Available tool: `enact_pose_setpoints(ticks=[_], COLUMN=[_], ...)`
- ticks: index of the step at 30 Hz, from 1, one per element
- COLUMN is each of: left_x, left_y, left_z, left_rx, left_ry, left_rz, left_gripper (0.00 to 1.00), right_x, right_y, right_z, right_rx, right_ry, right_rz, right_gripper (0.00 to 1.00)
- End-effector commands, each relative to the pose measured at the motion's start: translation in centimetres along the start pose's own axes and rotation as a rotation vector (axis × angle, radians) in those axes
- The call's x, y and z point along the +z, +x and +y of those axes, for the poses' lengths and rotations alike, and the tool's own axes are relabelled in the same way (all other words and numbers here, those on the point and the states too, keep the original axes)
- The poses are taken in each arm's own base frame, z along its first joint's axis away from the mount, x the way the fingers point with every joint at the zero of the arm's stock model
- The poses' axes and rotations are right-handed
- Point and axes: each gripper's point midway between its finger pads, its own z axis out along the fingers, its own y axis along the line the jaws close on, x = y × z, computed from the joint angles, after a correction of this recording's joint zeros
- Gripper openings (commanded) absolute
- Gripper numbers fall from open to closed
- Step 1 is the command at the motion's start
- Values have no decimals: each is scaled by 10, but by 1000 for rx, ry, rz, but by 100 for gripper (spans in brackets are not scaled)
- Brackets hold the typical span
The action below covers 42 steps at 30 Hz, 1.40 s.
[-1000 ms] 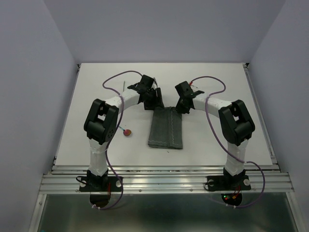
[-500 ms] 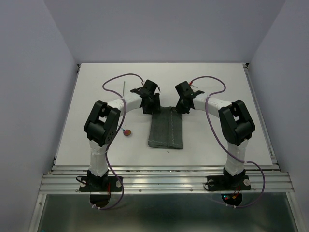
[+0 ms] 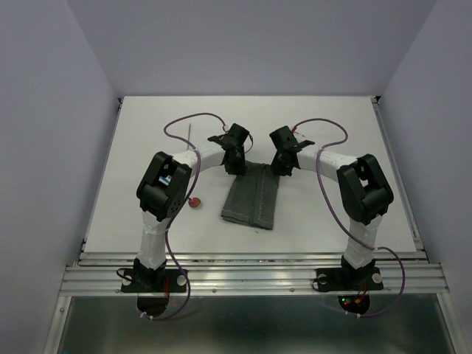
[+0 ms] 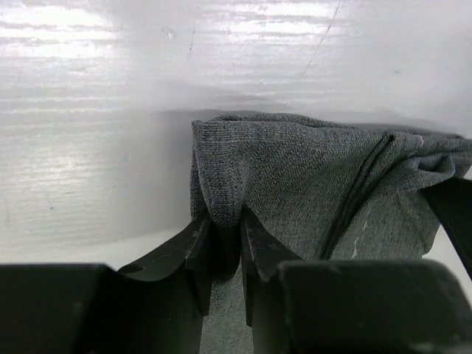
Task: Fold the napkin into a case and place the utensils inside
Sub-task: Pick up the 2/3-rectangle-folded napkin from the center of the board.
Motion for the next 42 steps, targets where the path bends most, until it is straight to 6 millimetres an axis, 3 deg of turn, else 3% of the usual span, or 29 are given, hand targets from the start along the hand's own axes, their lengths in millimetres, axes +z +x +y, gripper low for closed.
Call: enact_pose_setpoints(ticks=[1, 6, 11, 18, 25, 29, 36, 39, 42], left_x=[6, -15, -27, -14, 5, 9, 16, 20, 22], left_y=[0, -9, -7, 4, 14, 16, 21, 23, 23], left_z=[13, 12, 9, 3, -6, -6, -1, -3, -6], left_rx=[28, 48, 85, 130, 164, 167, 172, 172, 174], left_ry=[-75, -60, -22, 18, 29, 24, -1, 6, 17], left_rz=[4, -46, -52, -2, 60, 75, 97, 107, 116], left_gripper=[33, 57, 64, 67, 58, 53, 48, 41, 17], right_x=[-9, -19, -27, -33, -44, -41, -26, -15, -4], right_y=[7, 11, 24, 17, -10, -15, -3, 7, 15], right_z=[-16, -20, -30, -29, -14, -8, -12, -15, -21], right_rx=[-3, 18, 41, 35, -3, -23, -46, -49, -44], right_ry=[39, 28, 14, 9, -10, -13, 5, 20, 45], right_rz=[12, 18, 40, 16, -51, -56, -12, 18, 37], right_gripper=[8, 8, 8, 8, 9, 9, 9, 9, 9])
